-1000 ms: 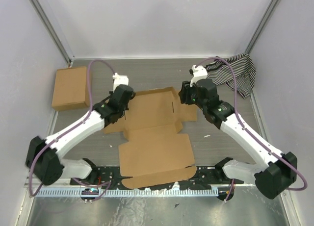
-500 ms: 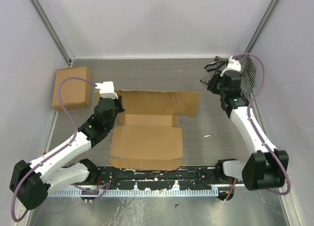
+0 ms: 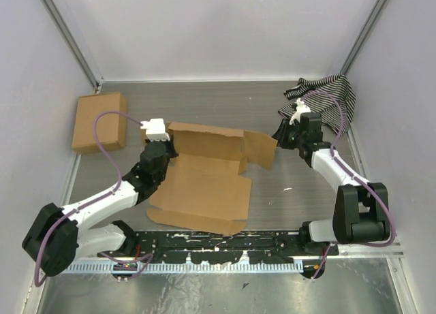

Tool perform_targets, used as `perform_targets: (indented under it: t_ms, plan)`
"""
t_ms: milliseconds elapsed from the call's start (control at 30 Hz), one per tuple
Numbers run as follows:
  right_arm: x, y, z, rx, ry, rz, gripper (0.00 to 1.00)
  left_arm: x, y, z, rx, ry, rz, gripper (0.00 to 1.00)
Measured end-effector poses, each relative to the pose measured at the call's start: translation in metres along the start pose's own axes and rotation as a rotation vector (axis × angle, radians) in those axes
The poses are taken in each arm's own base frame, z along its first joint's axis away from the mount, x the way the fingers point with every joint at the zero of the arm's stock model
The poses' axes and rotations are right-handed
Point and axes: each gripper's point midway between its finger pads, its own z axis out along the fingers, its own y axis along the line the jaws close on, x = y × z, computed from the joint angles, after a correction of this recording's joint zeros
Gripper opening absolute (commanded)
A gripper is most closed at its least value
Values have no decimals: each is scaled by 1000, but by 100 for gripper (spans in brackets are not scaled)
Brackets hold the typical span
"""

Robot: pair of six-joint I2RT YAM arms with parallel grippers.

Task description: Fold the paper box

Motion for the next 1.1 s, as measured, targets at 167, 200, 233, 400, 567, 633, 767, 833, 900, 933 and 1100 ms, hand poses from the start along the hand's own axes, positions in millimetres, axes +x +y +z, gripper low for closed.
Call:
perform_targets:
  t_ms: [167, 200, 233, 400, 567, 633, 767, 833, 900, 933, 1100]
  plan:
    - [14, 13, -13, -66, 12, -4, 36, 5, -3, 14, -45, 43, 26, 0]
    - [14, 17, -16, -80, 8, -8, 36, 4, -4, 16, -50, 47, 28, 0]
    - [12, 21, -18, -94, 1, -13, 37, 4, -5, 18, -56, 54, 31, 0]
    - [11, 45, -30, -171, -15, -49, 40, 7, -5, 23, -78, 85, 51, 0]
    - [20, 66, -38, -244, -2, -78, 43, 10, -3, 22, -83, 90, 54, 0]
    - [28, 71, -39, -264, 12, -84, 44, 14, -1, 20, -81, 89, 53, 0]
    - [46, 80, -41, -301, 50, -95, 46, 24, 5, 11, -60, 78, 42, 0]
    - [51, 85, -43, -321, 58, -106, 47, 32, 9, 5, -44, 73, 38, 0]
    - [55, 91, -46, -346, 62, -119, 49, 36, 10, 2, -30, 63, 31, 0]
    - [56, 94, -48, -360, 59, -126, 49, 38, 10, 0, -19, 59, 27, 0]
    - [53, 104, -52, -408, 37, -156, 51, 38, 5, -5, 35, 38, 6, 0]
